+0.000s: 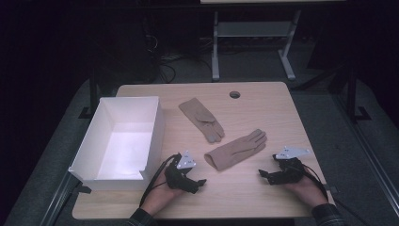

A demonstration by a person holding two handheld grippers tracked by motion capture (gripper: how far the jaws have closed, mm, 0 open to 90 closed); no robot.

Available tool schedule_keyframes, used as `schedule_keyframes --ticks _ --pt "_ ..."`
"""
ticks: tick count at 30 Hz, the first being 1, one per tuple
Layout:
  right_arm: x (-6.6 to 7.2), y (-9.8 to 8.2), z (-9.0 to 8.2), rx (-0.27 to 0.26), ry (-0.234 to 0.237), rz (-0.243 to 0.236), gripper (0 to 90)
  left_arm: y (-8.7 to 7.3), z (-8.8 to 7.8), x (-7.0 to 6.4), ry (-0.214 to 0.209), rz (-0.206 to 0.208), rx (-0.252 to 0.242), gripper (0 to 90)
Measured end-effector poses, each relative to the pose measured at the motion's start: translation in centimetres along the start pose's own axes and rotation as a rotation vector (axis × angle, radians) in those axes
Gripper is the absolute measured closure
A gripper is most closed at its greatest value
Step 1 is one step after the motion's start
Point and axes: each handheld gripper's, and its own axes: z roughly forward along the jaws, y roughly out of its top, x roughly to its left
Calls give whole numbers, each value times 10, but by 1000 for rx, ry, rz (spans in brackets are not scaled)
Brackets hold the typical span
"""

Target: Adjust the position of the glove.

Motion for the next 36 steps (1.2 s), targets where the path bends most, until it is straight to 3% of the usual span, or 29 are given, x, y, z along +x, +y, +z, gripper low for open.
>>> schedule_keyframes --ticks 5,12,18,21,26,36 --pt "0 2 0 15 10 -8 157 0 0 0 0 0 0 132" --pt "0 10 -3 42 37 -18 400 0 0 0 2 3 0 132" --pt "6 20 -3 65 98 -4 635 0 0 1 6 11 1 132" --pt "9 24 2 88 130 -28 720 0 -1 0 7 4 3 132" --pt "12 32 5 63 182 -21 871 -1 -1 0 9 2 2 132" --pt "21 54 13 17 227 -36 900 -1 -1 0 9 2 2 132"
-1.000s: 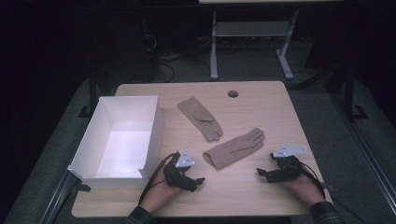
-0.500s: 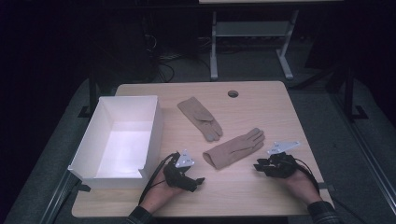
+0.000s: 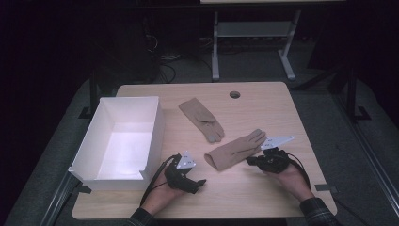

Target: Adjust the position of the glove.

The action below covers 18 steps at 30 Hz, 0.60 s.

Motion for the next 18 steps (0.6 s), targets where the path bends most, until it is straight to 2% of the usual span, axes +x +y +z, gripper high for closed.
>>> schedule_keyframes --ticks 18 --pt "24 41 44 4 69 -76 899 0 0 0 0 9 5 131"
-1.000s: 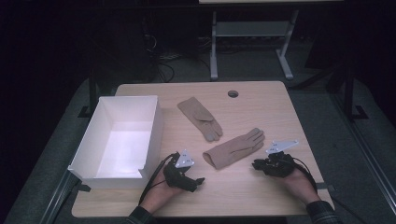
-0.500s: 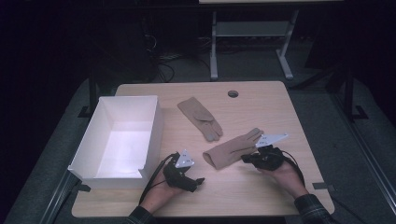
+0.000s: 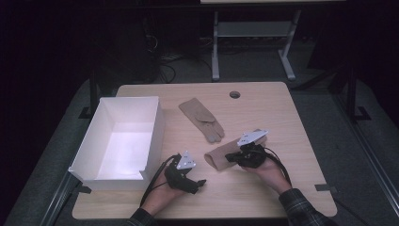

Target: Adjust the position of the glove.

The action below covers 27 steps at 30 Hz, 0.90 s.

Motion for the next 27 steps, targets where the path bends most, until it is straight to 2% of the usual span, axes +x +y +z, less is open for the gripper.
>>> schedule_keyframes --ticks 10,13,14,15,19,27 --pt "4 6 21 30 7 -5 899 0 0 0 -2 -4 0 130" --pt "4 4 30 71 -2 -11 900 0 0 -1 -2 -5 0 131" --pt "3 2 33 76 -7 -27 900 0 0 -1 -2 -6 0 131" --pt "2 2 32 74 3 -11 900 0 0 -1 -2 -6 0 131" --pt "2 1 32 72 8 -1 900 0 0 -1 -2 -7 0 131" --pt "2 -3 25 94 14 -16 900 0 0 -1 -2 -7 -1 131"
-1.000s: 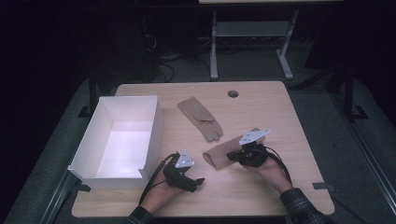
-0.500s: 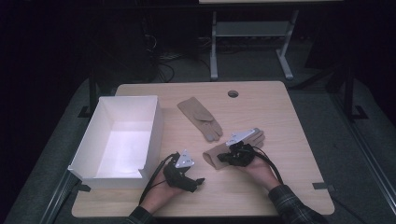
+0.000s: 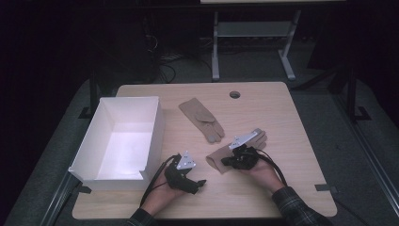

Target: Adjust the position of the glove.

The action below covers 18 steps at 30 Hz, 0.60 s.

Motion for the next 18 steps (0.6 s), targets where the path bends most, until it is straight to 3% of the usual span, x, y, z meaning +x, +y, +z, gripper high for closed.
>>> schedule_keyframes --ticks 3,18 --pt "-1 -4 -4 8 -14 -18 900 0 0 0 0 0 0 131" --pt "-1 -38 -40 41 -15 22 900 0 0 0 2 -1 -4 131"
